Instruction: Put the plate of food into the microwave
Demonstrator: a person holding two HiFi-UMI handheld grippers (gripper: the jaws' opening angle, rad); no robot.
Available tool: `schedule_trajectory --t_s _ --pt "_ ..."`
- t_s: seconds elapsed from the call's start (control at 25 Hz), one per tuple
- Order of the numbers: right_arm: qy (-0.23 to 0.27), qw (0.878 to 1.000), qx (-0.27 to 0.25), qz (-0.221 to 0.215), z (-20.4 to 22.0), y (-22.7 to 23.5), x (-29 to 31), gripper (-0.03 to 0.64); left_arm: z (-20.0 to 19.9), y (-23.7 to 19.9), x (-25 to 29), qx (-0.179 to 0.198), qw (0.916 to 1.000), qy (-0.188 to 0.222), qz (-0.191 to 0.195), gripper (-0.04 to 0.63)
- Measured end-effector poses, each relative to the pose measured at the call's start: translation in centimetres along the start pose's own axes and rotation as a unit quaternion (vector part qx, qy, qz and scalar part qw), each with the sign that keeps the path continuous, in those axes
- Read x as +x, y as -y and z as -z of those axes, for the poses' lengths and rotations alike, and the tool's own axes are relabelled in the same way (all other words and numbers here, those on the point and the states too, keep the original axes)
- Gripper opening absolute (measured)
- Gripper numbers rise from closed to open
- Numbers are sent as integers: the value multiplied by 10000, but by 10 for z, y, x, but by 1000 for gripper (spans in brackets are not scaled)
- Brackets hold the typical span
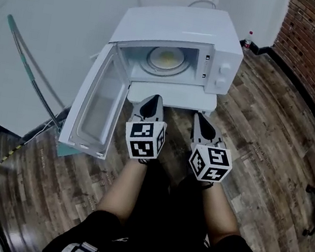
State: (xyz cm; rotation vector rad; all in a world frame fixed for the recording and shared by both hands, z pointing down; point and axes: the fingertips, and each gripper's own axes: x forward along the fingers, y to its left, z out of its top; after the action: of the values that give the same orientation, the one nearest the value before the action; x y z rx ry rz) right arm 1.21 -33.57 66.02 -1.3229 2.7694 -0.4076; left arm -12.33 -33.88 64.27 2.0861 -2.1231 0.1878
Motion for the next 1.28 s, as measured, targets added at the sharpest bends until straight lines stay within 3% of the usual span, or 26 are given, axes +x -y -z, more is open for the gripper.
schedule_trajectory --t_s 0.24,0.4,0.56,0.72,0.88,1.08,1.28 --pt "19 10000 -62 -53 -13 -10 29 12 6 19 -27 -87 9976 -111 676 -2" --pt "-25 9999 -100 -3 -40 -13 43 12 -26 22 -23 -324 9945 -25 993 -2" --pt "92 9999 -66 -75 -116 -37 57 12 -109 25 -29 -571 9891 29 1358 -2" --pt "61 9997 -211 -139 -216 -75 63 12 -211 19 -42 -673 9870 54 1461 -2" --pt "111 9996 -197 -182 -325 -114 55 12 -314 9 -71 -783 9875 128 1360 -2" --pt "199 9987 -310 -357 -453 -171 23 12 -438 5 -119 -649 9910 144 1162 -2" --pt "158 9983 -395 -402 -526 -206 -17 12 -509 15 -159 -541 9928 112 1064 -2"
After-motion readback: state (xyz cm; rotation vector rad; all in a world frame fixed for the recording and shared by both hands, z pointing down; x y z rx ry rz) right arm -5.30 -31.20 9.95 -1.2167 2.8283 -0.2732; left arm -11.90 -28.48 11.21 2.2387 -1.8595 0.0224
